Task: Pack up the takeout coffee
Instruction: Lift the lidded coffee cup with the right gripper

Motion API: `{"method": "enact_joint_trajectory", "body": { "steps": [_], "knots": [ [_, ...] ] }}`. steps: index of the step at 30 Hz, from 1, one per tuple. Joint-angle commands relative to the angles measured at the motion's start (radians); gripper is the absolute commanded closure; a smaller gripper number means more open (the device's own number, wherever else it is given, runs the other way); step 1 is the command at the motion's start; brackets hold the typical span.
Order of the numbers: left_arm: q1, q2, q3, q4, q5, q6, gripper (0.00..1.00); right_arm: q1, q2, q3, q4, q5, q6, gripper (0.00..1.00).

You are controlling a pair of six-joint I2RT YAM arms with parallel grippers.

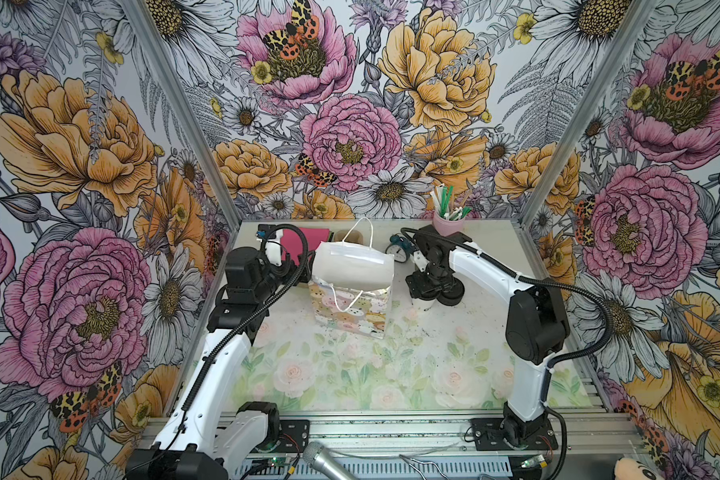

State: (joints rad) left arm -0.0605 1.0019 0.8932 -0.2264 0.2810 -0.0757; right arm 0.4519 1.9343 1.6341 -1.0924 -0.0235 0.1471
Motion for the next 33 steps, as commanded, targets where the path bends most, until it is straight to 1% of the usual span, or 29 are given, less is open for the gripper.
{"method": "enact_joint_trajectory", "body": {
  "steps": [1, 8, 16, 21, 25, 28, 33],
  "knots": [
    [0.010, -0.013, -0.010, 0.031, 0.026, -0.009, 0.01, -0.007, -0.021, 0.030, -0.005, 0.008, -0.009, 0.09],
    [0.010, -0.019, -0.013, 0.032, 0.024, -0.009, 0.01, -0.007, -0.087, 0.048, -0.017, 0.011, -0.002, 0.10],
    [0.010, -0.024, -0.013, 0.033, 0.028, -0.010, 0.01, -0.007, -0.194, 0.117, -0.075, 0.016, 0.005, 0.12],
    [0.010, -0.027, -0.011, 0.033, 0.032, -0.012, 0.01, -0.005, -0.249, 0.197, -0.127, 0.002, 0.006, 0.13],
    [0.010, -0.029, -0.013, 0.035, 0.037, -0.011, 0.01, -0.003, -0.284, 0.276, -0.163, -0.033, 0.002, 0.15],
    [0.011, -0.028, -0.013, 0.037, 0.038, -0.013, 0.01, 0.001, -0.298, 0.348, -0.200, -0.060, -0.003, 0.16],
    [0.011, -0.028, -0.014, 0.041, 0.038, -0.015, 0.01, 0.024, -0.290, 0.485, -0.268, -0.064, -0.020, 0.16]
  ]
}}
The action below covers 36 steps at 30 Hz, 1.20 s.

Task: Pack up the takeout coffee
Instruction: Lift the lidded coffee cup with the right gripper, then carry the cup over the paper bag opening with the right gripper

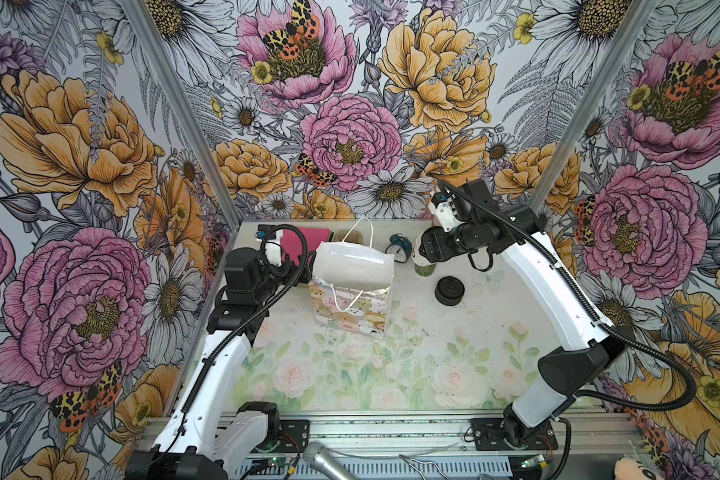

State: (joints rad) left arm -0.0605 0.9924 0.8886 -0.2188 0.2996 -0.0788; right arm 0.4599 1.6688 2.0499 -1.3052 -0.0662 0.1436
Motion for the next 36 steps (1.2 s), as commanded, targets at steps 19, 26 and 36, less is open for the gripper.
{"method": "enact_joint_trajectory", "body": {
  "steps": [19, 26, 36],
  "knots": [
    [0.011, -0.028, -0.016, 0.036, 0.018, -0.013, 0.01, 0.190, 0.168, 0.461, -0.166, -0.135, -0.041, 0.17],
    [0.011, -0.028, -0.017, 0.036, 0.019, -0.013, 0.01, 0.247, 0.235, 0.472, -0.166, -0.141, -0.053, 0.17],
    [0.012, -0.026, -0.017, 0.038, 0.019, -0.014, 0.01, 0.289, 0.337, 0.481, -0.166, -0.120, -0.055, 0.17]
  ]
}}
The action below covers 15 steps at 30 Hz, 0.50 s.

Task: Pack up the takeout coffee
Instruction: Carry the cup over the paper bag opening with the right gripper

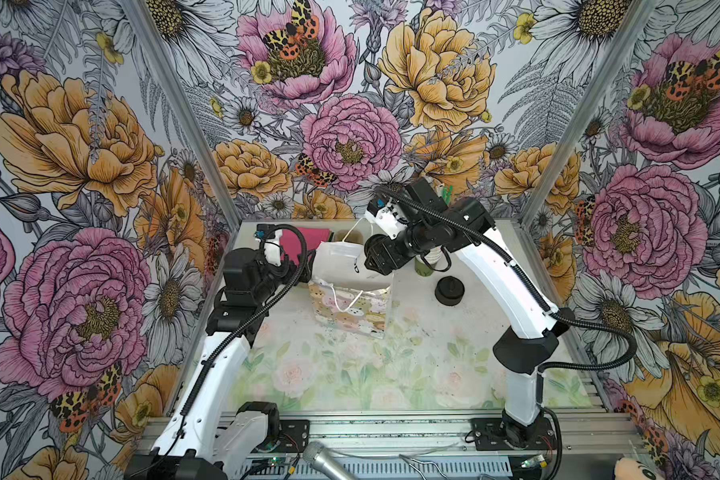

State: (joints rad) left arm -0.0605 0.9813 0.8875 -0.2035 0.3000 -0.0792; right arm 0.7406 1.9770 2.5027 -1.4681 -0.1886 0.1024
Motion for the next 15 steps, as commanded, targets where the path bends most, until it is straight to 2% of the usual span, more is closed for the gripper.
{"method": "enact_joint_trajectory", "body": {
  "steps": [1, 15],
  "knots": [
    [0.012, -0.015, -0.016, 0.023, 0.019, -0.013, 0.01, 0.012, 0.040, 0.031, -0.003, 0.003, -0.015, 0.18],
    [0.013, -0.016, -0.015, 0.025, 0.028, -0.014, 0.01, 0.020, 0.150, 0.036, -0.017, 0.034, -0.033, 0.18]
  ]
}}
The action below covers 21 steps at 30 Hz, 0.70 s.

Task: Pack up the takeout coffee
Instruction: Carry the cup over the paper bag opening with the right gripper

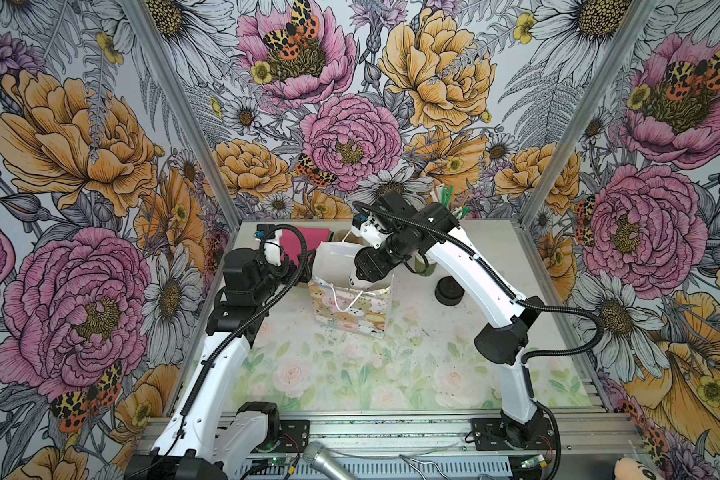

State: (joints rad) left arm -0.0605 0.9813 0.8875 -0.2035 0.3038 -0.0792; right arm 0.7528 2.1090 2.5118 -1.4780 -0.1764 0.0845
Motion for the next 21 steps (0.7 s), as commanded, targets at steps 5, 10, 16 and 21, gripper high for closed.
{"method": "enact_joint_trajectory", "body": {
  "steps": [5, 10, 16, 21],
  "knots": [
    [0.013, -0.011, -0.011, 0.026, 0.032, -0.016, 0.01, 0.013, 0.050, 0.027, -0.017, 0.045, -0.020, 0.18],
    [0.013, 0.002, -0.003, 0.023, 0.057, -0.017, 0.01, 0.021, 0.080, 0.027, -0.019, 0.062, -0.024, 0.19],
    [0.013, 0.029, 0.030, -0.007, 0.092, -0.017, 0.01, 0.031, 0.108, 0.027, -0.024, 0.081, -0.040, 0.19],
    [0.012, 0.071, 0.092, -0.066, 0.149, -0.022, 0.01, 0.035, 0.118, 0.025, -0.025, 0.086, -0.077, 0.19]
  ]
}}
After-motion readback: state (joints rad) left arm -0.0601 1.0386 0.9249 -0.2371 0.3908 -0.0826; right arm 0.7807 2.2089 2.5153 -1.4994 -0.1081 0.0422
